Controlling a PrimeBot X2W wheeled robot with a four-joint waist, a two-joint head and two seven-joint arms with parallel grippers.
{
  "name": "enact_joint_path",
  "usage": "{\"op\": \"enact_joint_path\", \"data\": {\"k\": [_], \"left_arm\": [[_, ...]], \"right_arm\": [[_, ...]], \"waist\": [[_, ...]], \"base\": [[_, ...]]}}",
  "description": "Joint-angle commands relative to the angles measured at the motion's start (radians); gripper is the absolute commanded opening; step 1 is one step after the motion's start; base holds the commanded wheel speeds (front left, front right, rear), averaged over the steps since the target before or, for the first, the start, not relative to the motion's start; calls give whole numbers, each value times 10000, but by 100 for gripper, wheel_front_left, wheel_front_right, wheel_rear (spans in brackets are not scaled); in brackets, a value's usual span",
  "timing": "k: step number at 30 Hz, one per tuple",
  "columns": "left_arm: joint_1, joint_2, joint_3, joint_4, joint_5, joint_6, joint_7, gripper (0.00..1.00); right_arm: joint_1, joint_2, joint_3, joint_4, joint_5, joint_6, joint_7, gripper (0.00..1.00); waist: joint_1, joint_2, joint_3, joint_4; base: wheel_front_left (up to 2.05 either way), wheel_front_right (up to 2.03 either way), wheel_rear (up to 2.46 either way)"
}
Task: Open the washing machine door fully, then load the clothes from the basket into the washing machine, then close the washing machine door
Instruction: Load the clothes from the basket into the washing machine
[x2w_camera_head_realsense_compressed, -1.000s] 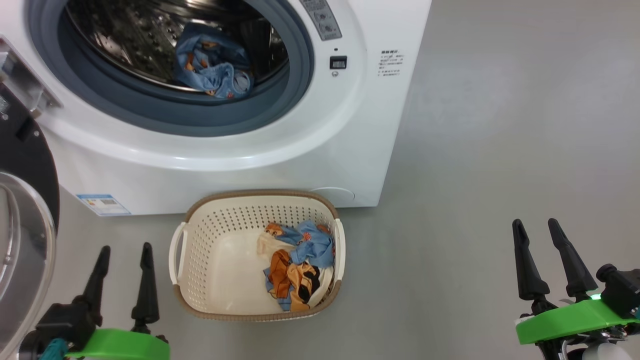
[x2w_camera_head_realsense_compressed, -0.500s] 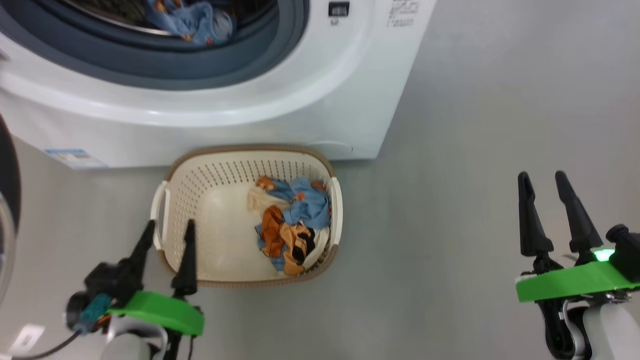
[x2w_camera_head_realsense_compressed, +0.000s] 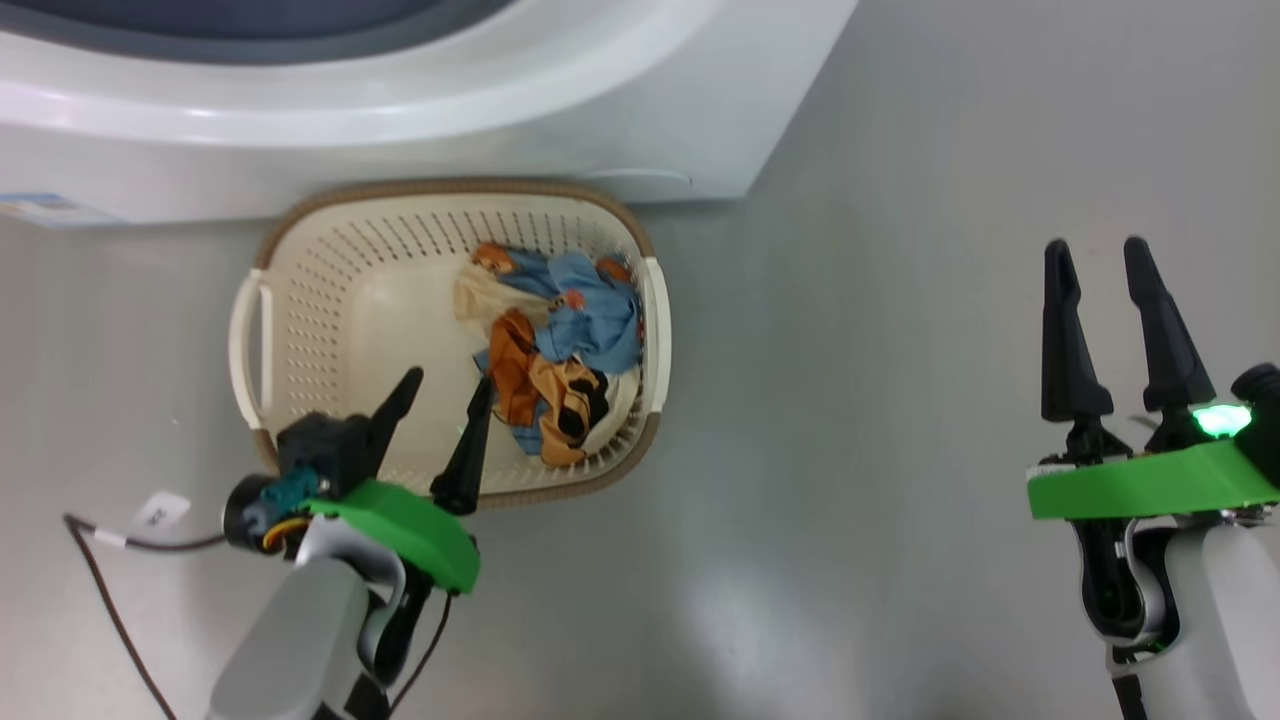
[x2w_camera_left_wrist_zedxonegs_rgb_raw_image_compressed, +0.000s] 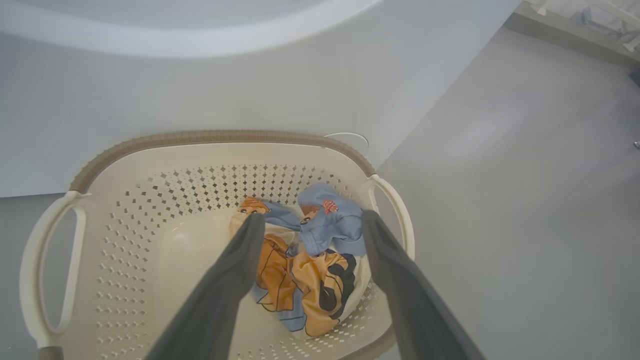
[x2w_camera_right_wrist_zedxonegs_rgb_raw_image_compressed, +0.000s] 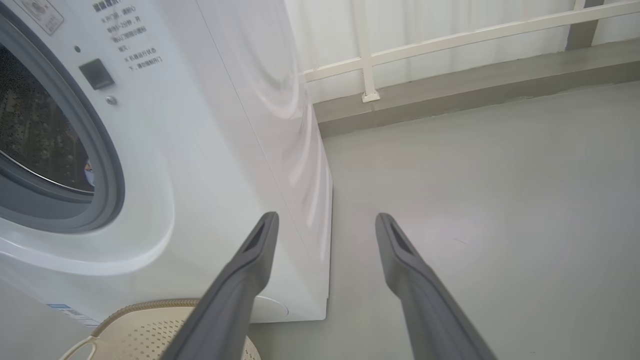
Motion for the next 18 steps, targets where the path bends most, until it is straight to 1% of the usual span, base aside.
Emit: {"op": "enact_joint_path", "data": {"k": [1,6,11,18], "left_arm": [[-299,339,32,92,-240,-21,-63,100],[-1285,493,-991,961,-1055,-21,-63,100],[-2199,736,-2345,1711,-1777,-21,-63,100],[-3249,1156,-4112,2318,-2983,-21,13,100]], "right_arm": [[-149,16,148,-279,-41,54,-51,100],[-532,148,296,-304,-31,54,-51,100],[-884,275,371,-375,-25,54,-51,100],[-1209,399,467,-433,35,54,-51,100]], "waist": [[0,-1,683,-198],[0,-1,1294,-476],[0,-1,1872,-816],[0,-1,2542,-1238]], "base": [[0,0,0],[0,0,0],[0,0,0],[0,0,0]]}}
